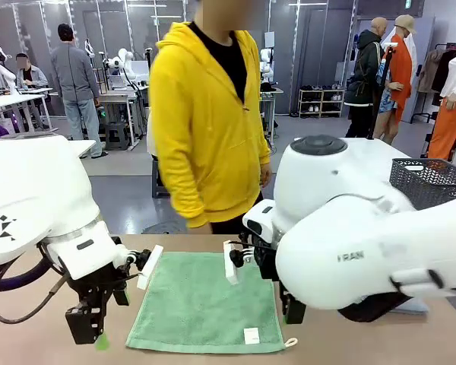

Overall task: Fold the towels and place them in the basket.
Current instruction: When a person lays out a Towel with hook on the table, fold it in half twice.

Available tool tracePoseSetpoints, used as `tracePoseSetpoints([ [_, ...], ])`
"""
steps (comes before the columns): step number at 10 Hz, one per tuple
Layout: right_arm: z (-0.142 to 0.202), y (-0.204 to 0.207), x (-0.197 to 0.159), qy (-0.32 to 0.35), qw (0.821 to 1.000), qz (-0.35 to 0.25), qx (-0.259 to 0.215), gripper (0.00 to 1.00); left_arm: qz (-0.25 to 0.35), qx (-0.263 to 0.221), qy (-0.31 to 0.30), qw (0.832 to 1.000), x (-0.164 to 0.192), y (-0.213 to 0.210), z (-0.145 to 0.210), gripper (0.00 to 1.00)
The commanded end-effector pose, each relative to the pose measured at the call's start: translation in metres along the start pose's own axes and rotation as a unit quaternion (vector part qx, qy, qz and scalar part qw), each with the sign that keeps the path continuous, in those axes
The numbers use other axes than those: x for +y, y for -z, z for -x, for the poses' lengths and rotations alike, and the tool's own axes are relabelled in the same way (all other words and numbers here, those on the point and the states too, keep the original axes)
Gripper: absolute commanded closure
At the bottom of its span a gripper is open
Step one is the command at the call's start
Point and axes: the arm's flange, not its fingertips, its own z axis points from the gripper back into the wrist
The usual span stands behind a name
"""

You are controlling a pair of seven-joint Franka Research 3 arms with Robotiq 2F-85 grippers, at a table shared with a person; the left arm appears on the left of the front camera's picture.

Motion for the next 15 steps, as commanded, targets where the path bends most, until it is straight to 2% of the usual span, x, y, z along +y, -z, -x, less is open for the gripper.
tracePoseSetpoints([
  [1, -0.004, 0.017, -0.005, 0.042, 0.999, -0.003, -0.003, 0.00, 0.011, -0.009, -0.027, 1.000, 0.010, 0.016, -0.008, 0.00],
  [3, 0.002, 0.021, 0.000, 0.064, 0.997, -0.046, -0.010, 0.00, 0.008, -0.016, -0.040, 0.999, 0.018, 0.025, -0.005, 0.00],
  [4, 0.006, 0.007, -0.001, 0.080, 0.995, -0.051, -0.015, 0.00, -0.008, -0.017, -0.057, 0.998, 0.024, 0.023, -0.003, 0.00],
  [5, 0.002, 0.025, -0.001, 0.048, 0.999, -0.026, 0.001, 0.00, 0.016, -0.003, -0.029, 0.999, 0.009, 0.022, -0.001, 0.00],
  [8, 0.002, 0.025, -0.001, 0.048, 0.999, -0.026, 0.001, 0.00, 0.016, -0.003, -0.029, 0.999, 0.009, 0.022, -0.001, 0.00],
  [15, 0.005, 0.057, 0.017, 0.050, 0.996, -0.073, -0.017, 0.00, 0.052, -0.030, -0.045, 0.997, 0.035, 0.051, 0.019, 0.00],
])
